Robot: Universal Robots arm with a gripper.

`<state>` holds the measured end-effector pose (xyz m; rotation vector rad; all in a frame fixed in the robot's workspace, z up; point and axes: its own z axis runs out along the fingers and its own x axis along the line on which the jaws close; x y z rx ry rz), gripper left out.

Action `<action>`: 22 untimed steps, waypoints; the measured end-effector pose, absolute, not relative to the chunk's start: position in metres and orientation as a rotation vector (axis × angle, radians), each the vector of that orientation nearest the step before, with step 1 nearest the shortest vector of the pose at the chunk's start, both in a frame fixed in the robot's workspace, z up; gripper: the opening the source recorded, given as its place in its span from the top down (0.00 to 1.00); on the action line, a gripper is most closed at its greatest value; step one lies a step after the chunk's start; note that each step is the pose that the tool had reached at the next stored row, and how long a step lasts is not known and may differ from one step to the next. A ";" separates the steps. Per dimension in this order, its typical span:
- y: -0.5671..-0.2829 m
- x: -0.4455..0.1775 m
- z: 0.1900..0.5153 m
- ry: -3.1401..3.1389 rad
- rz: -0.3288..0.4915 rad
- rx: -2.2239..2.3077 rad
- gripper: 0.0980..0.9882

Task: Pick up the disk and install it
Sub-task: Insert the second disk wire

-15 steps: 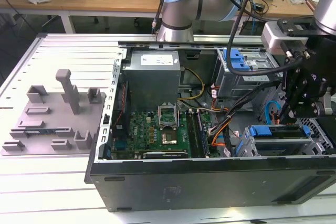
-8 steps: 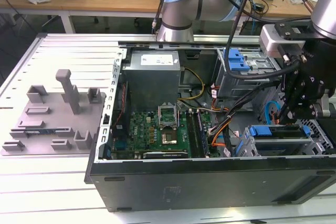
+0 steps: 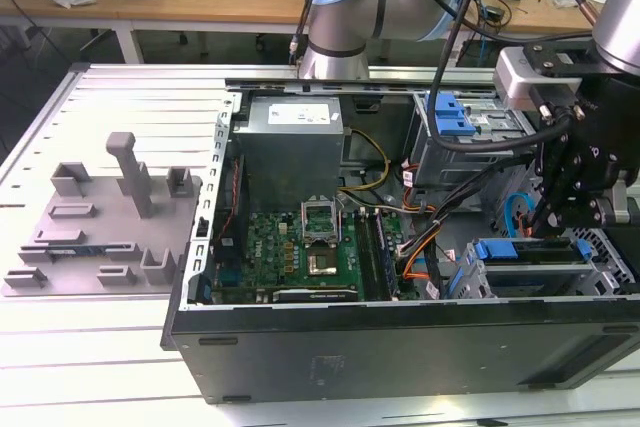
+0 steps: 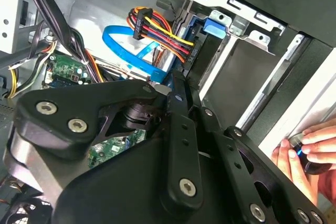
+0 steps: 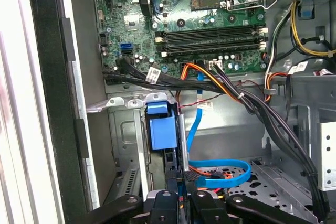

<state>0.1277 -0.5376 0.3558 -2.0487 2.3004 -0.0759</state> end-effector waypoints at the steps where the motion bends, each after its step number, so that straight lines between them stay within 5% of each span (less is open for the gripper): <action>1: -0.538 0.128 0.356 2.300 -0.076 -2.049 0.93; 22: -0.540 0.130 0.352 2.299 -0.076 -2.050 0.93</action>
